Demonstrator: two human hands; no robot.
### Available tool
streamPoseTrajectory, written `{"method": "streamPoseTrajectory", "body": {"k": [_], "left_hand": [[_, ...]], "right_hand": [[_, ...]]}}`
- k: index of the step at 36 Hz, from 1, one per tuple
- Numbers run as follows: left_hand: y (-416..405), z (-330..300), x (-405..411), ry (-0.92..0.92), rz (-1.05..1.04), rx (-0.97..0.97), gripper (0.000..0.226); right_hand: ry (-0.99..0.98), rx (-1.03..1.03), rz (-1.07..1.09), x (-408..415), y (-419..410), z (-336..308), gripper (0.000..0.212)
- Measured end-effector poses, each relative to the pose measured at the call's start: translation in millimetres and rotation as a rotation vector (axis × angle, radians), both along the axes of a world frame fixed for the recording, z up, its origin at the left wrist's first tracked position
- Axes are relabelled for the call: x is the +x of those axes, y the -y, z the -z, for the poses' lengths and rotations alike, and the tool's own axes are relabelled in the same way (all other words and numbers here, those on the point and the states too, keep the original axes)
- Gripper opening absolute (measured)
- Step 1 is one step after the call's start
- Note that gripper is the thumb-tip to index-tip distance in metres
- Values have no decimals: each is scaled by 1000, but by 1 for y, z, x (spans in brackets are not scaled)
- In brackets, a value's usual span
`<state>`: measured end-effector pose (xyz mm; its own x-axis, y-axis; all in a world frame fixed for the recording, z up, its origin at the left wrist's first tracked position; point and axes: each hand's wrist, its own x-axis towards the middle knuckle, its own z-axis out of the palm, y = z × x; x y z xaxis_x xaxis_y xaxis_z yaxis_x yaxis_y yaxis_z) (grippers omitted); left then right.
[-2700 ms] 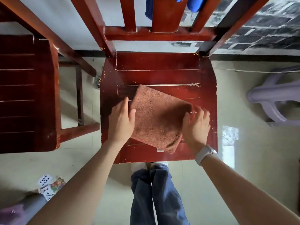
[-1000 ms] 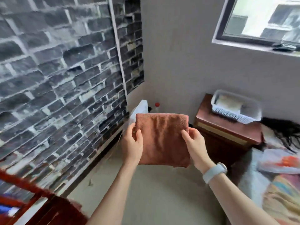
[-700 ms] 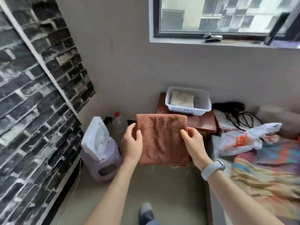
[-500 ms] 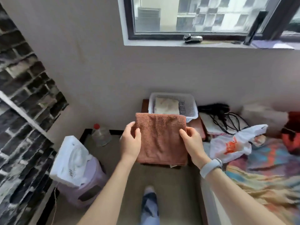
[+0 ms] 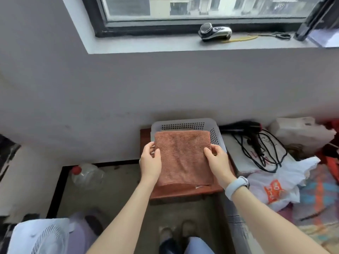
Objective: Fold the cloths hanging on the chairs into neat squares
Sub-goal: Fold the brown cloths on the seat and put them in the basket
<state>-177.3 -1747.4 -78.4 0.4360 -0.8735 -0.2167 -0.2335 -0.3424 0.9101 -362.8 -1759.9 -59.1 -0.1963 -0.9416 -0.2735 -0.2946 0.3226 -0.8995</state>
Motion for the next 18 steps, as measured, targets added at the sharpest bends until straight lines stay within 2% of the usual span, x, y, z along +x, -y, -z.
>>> {"method": "streamPoseTrajectory", "body": {"k": [6, 11, 14, 16, 18], "left_hand": [[61, 45, -2, 7, -36, 81, 32], [93, 82, -2, 1, -62, 182, 33], [103, 90, -9, 142, -57, 243, 38], [104, 91, -20, 304, -22, 192, 44], [100, 91, -31, 432, 56, 104, 46]], "right_hand": [[-20, 72, -28, -1, 68, 45, 22], [-37, 141, -101, 0, 111, 85, 28], [-81, 200, -146, -3, 126, 107, 34], [-123, 258, -180, -5, 129, 119, 40], [-262, 225, -189, -6, 127, 125, 44]]}}
